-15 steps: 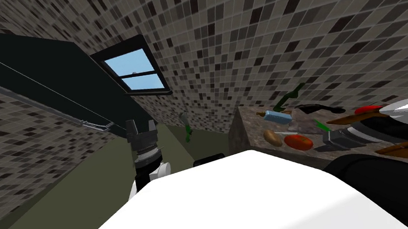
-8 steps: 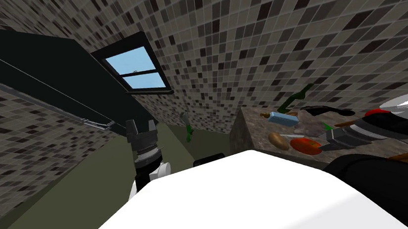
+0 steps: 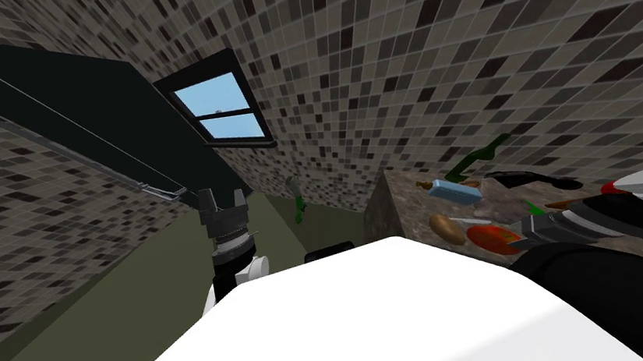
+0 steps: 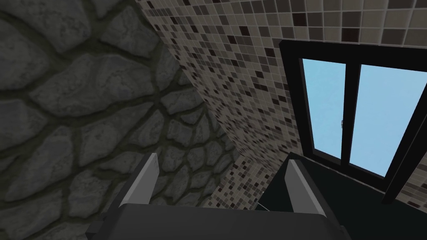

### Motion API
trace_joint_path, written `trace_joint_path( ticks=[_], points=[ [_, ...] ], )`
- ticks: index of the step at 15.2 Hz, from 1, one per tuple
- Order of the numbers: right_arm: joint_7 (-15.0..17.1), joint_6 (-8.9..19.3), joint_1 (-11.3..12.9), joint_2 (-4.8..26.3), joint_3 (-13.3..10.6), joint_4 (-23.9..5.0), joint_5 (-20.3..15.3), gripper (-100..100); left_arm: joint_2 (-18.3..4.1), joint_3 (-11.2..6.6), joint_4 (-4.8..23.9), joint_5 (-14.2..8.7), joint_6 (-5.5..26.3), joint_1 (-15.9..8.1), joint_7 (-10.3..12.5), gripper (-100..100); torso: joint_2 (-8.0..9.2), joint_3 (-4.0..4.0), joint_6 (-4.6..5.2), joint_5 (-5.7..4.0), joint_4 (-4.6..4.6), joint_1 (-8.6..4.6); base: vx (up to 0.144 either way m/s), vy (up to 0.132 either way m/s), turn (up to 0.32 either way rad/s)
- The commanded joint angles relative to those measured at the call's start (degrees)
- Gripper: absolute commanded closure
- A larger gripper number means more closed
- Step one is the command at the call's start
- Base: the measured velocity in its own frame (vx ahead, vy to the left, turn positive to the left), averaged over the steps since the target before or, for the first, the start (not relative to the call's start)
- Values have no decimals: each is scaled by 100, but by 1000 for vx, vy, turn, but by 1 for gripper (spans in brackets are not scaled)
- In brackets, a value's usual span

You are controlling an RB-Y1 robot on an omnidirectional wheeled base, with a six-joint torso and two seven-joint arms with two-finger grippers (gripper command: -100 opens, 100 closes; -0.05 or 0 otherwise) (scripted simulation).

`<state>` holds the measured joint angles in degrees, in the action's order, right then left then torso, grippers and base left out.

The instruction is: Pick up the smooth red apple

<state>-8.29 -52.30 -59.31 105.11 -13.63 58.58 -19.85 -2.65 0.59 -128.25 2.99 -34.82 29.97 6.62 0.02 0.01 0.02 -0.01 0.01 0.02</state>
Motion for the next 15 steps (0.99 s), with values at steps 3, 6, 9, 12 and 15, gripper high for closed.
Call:
trace_joint_path(
  ticks=[3,6,9,12,15],
  points=[
    [-2,2,2,0,0,-1,-2,100,0,0,0,0,0,0,0,0,3,2,0,1,1,2,0,0,0],
    [33,-113,-22,203,41,-38,96,100,0,0,0,0,0,0,0,0,5,4,1,1,3,-1,-5,2,-41],
    [61,-179,-30,309,70,-60,131,100,0,0,0,0,0,0,0,0,15,10,2,6,6,7,-25,12,-60],
    [88,-244,-38,414,99,-81,269,100,0,0,0,0,0,0,0,0,16,10,2,9,6,12,-24,11,-56],
    [31,-213,-86,446,79,-60,310,100,0,0,0,0,0,0,0,0,10,7,1,6,5,5,-3,1,8]
  ],
)
